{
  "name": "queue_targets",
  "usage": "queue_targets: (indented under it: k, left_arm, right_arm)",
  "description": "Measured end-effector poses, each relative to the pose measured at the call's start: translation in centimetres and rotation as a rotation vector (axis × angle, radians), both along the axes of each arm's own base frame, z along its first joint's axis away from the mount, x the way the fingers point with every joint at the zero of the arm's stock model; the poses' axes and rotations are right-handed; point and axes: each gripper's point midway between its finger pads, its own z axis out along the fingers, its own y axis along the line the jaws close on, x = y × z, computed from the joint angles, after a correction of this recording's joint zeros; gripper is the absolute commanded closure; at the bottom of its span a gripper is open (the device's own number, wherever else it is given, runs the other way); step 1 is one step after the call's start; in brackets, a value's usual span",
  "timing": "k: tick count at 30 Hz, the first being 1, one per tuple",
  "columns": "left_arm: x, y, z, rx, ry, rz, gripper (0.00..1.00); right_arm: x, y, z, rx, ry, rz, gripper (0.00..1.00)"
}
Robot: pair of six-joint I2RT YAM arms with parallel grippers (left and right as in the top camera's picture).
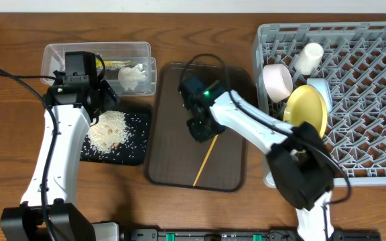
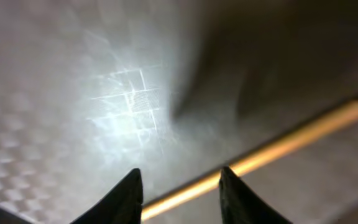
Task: Sort waste into correct bins and load items into the dishwasher rack
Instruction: 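Grasp the second chopstick with the right gripper and lift it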
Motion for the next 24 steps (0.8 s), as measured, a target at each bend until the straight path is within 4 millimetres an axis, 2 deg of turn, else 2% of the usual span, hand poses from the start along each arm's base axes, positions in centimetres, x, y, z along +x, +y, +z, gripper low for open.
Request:
queue_targets:
  k: [3, 7, 15, 19, 24]
  left_arm:
    - [0.0, 0.0, 0.0, 0.0, 0.0, 0.0, 0.12]
    - [0.0, 0.0, 0.0, 0.0, 0.0, 0.0, 0.12]
    - [0.0, 0.0, 0.0, 0.0, 0.0, 0.0, 0.12]
    - [0.0, 0.0, 0.0, 0.0, 0.0, 0.0, 0.12]
    - [0.0, 0.0, 0.0, 0.0, 0.0, 0.0, 0.12]
  right_arm:
    - [0.3, -0.2, 2.0, 0.013, -0.04, -0.044, 0.45]
    - [-0.1, -0.9, 2.2, -0.009, -0.028, -0.11, 0.45]
    - [-2.0, -2.7, -0.6, -0.07, 0.04, -0.259, 0.47]
    - [-3.0, -3.6, -2.3, -0.091, 0.061, -0.288, 0.51]
    - [-3.3, -3.7, -3.7, -0.084, 0.057, -0.303, 0.56]
